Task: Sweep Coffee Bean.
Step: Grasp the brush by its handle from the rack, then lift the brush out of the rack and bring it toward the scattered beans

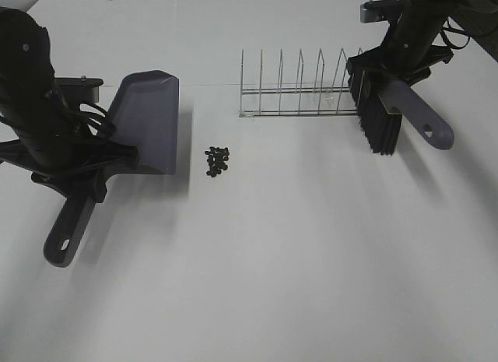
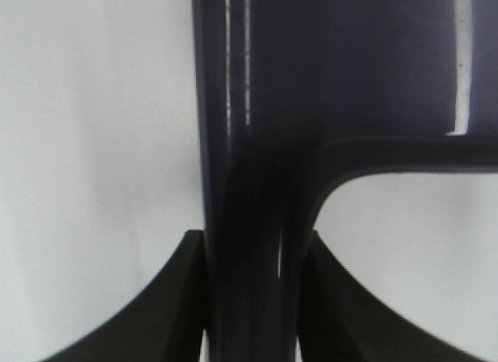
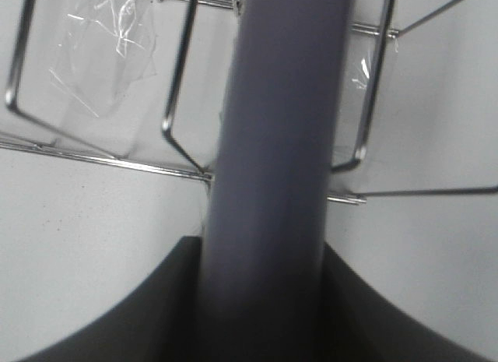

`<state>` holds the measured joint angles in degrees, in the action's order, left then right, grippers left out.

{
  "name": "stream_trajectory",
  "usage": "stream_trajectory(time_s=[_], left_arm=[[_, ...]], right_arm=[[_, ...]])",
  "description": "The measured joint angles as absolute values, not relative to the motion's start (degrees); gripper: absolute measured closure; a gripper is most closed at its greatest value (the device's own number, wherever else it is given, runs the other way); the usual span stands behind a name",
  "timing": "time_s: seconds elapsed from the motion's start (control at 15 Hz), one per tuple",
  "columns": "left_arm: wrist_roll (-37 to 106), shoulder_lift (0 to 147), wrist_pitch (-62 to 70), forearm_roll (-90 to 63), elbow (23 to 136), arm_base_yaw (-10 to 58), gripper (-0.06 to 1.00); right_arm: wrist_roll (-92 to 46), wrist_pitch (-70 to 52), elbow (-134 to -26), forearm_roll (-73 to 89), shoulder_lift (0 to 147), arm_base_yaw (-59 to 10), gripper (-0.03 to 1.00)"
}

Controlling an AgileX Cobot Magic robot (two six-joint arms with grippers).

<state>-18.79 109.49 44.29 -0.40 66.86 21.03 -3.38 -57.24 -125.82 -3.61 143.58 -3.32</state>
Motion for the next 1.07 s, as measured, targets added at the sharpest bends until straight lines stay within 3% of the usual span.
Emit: stream_trajectory(time_s=[0.07, 0.67, 1.07], left_arm=[[-18.79, 109.49, 44.35, -0.40, 66.86, 21.03, 0.68], [-18.79, 109.49, 44.40, -0.40, 66.86, 21.03, 0.68], [-18.79, 109.49, 45.26, -0.40, 66.86, 21.03, 0.68]], right_arm=[[-3.38, -57.18, -125.82, -3.90, 143.58, -3.32, 0.69], [0.69, -58.10, -125.82, -3.90, 134.76, -3.32, 0.69], [3.09, -69.84, -125.82, -3.90, 127.02, -3.32, 0.69]])
